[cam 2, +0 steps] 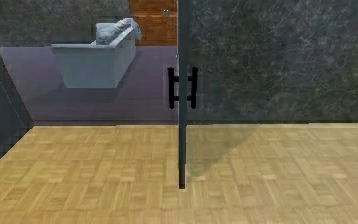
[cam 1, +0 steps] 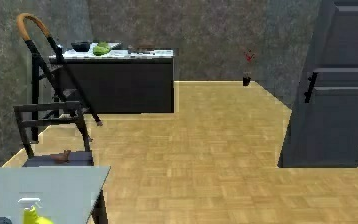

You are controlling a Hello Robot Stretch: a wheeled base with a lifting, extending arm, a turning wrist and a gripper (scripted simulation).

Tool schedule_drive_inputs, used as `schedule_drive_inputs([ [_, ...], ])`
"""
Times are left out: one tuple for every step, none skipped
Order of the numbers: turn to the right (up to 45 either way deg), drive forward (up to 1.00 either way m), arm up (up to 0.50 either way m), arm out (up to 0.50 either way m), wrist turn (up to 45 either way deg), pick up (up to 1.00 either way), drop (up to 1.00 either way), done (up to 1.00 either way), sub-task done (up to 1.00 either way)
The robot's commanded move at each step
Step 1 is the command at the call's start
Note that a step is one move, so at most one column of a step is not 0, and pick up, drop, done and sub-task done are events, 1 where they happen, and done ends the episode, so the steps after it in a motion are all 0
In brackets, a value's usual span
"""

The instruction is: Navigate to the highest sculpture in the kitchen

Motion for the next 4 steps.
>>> schedule_drive_inputs([
  [0.0,1.00,0.00,0.00,0.0,0.00,0.00,0.00,0.00],
  [0.0,1.00,0.00,0.00,0.0,0.00,0.00,0.00,0.00],
  [0.0,0.65,0.00,0.00,0.0,0.00,0.00,0.00,0.00],
  [-45.0,0.00,0.00,0.00,0.0,0.00,0.00,0.00,0.00],
])
